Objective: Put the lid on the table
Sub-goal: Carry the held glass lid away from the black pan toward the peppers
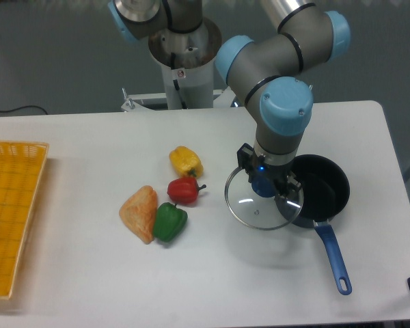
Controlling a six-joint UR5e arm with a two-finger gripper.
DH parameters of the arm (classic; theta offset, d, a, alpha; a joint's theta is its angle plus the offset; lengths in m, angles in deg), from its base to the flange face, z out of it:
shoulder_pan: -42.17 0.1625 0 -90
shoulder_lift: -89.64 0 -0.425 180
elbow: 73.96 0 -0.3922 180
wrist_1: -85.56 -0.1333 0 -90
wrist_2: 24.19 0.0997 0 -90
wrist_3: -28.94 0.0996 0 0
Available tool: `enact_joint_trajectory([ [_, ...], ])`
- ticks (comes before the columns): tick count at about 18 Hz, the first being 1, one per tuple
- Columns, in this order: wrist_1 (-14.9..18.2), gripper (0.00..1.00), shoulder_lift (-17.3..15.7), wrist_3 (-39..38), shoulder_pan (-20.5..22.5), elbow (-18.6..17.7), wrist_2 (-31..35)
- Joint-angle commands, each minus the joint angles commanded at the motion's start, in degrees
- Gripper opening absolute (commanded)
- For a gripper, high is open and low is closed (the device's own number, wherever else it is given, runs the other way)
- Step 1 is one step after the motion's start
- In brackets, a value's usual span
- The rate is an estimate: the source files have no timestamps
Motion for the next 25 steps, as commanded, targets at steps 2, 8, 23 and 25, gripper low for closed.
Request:
enact_joint_trajectory([
  [2, -0.09, 0.57, 0.00, -0.09, 0.00, -0.17, 0.00],
  [8, -0.09, 0.57, 0.35, -1.05, -0.88, -0.26, 0.09],
  [23, -6.41, 0.57, 3.60, -15.37, -4.92, -1.93, -0.26],
  [25, -8.17, 0.57, 4.48, -16.87, -5.79, -2.20, -0.09],
])
